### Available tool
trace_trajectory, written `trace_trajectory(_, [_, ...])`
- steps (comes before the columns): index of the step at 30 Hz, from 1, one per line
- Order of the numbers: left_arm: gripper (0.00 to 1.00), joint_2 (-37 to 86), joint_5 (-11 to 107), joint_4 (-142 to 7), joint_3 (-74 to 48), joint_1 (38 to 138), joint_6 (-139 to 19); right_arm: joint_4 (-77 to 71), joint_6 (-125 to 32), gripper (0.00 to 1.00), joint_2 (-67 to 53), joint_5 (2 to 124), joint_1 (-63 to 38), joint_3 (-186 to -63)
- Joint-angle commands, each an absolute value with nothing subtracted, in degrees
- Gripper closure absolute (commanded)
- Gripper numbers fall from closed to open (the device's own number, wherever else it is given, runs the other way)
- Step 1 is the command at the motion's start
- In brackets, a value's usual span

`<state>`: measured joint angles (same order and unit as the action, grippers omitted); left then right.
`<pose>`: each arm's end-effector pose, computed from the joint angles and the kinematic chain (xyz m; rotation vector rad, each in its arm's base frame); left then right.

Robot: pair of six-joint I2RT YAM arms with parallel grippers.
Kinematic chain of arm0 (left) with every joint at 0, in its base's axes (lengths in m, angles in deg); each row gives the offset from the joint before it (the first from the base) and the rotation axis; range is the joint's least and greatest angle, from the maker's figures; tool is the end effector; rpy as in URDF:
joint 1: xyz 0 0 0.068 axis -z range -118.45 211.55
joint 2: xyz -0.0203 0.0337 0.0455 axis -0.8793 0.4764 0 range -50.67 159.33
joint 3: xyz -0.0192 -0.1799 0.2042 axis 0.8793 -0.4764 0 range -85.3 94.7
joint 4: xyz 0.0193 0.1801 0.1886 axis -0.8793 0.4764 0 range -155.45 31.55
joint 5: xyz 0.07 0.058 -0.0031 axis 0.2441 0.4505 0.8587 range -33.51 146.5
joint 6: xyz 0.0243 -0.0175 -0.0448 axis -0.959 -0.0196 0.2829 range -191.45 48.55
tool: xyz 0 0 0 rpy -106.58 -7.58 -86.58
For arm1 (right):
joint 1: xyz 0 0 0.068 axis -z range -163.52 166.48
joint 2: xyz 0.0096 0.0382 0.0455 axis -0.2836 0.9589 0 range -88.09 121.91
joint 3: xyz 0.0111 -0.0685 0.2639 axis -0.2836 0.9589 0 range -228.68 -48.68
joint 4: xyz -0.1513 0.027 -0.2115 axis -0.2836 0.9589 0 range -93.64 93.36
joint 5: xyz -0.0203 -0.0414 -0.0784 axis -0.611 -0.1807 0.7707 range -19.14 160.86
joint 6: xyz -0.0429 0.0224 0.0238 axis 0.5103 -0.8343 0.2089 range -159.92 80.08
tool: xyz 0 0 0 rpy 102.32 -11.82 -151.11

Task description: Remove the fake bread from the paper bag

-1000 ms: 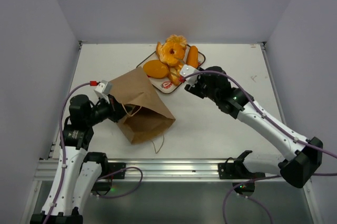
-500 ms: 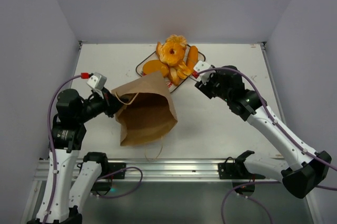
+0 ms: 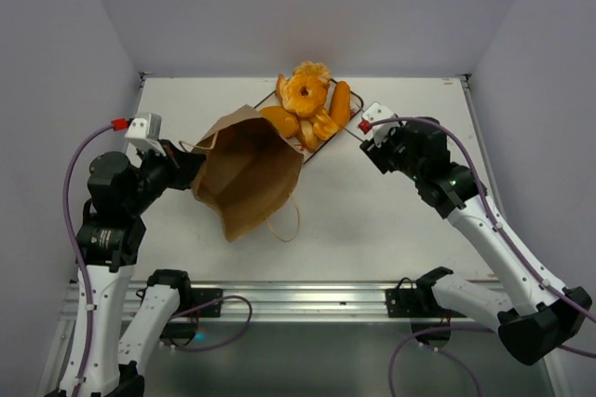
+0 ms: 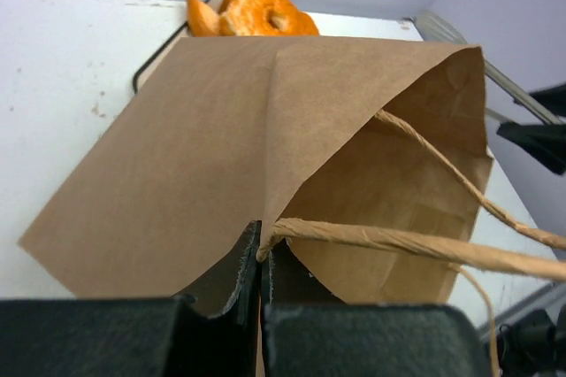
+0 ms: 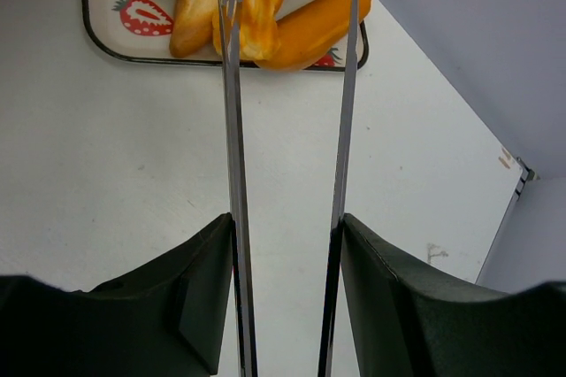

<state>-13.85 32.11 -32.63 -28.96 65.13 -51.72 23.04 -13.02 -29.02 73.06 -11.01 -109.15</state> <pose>0.1220 -0.0224 0.3857 0.0519 1.8320 -0.6710 0.2019 0.1035 0.3592 -0.8976 1.8007 -0.0320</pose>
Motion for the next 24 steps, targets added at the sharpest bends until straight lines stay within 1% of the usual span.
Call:
trace_trajectory(1, [1.00, -13.2, 43.0, -29.8, -24.7, 65.4, -45.6, 23.0, -15.1, 0.47, -30.6, 72.2, -9.4, -109.9])
trace_trajectory(7, [0.99, -10.7, 45.6, -29.4, -21.4, 65.4, -39.5, 23.5, -16.3, 0.48, -30.8, 71.1, -7.1, -110.4])
trace_trajectory(8, [0.96, -10.3, 45.9, -29.6, -21.1, 65.4, -37.7, 23.5, -16.4, 0.48, -31.0, 71.1, -6.8, -110.3])
trace_trajectory(14, [0.97, -7.6, 43.8, -34.4, -21.9, 65.3, -28.7, 23.5, -16.6, 0.48, -32.3, 71.1, -5.9, -109.0])
trace_trajectory(17, [0.98, -6.0, 45.1, -35.0, -21.4, 65.2, -24.1, 23.7, -16.6, 0.48, -33.4, 71.1, -5.6, -108.4])
trace_trajectory(18, [0.99, -5.6, 45.9, -34.7, -21.1, 65.2, -23.5, 23.7, -16.6, 0.48, -33.7, 71.1, -5.6, -108.0])
trace_trajectory(24, [1.00, -2.2, 59.4, -29.2, -18.4, 64.6, -20.1, 24.0, -16.8, 0.48, -35.6, 71.1, -4.8, -107.0])
